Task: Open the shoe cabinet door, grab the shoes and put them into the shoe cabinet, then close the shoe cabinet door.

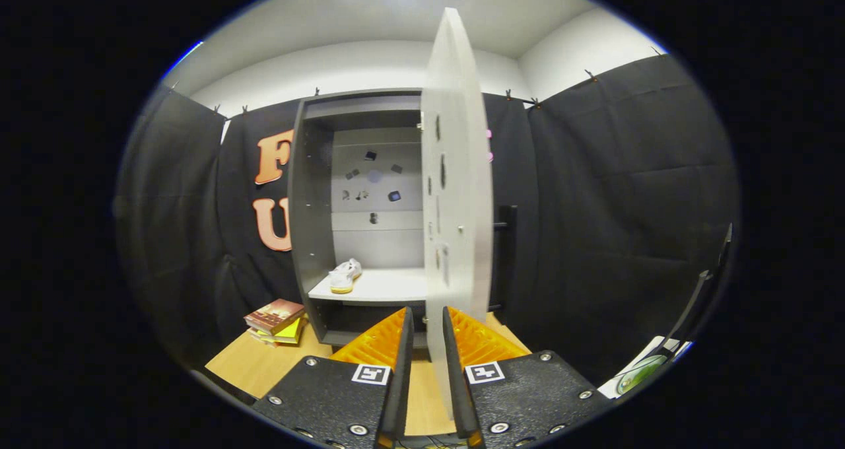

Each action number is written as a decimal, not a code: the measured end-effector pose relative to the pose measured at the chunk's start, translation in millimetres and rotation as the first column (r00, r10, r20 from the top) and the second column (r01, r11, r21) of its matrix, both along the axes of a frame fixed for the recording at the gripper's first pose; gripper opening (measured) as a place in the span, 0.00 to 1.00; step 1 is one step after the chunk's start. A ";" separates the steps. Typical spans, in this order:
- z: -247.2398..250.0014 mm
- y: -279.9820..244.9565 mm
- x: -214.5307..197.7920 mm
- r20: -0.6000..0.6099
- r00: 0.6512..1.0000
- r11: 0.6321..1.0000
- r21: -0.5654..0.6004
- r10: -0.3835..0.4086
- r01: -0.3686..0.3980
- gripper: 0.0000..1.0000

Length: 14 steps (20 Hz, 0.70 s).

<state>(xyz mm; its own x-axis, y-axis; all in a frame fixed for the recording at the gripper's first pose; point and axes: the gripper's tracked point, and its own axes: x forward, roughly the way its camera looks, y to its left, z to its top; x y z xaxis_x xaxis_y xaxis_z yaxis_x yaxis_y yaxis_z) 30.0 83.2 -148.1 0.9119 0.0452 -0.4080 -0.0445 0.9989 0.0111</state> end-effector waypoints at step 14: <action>-48.2 31.0 -23.2 -0.193 0.966 0.984 -0.013 0.174 -0.179 0.83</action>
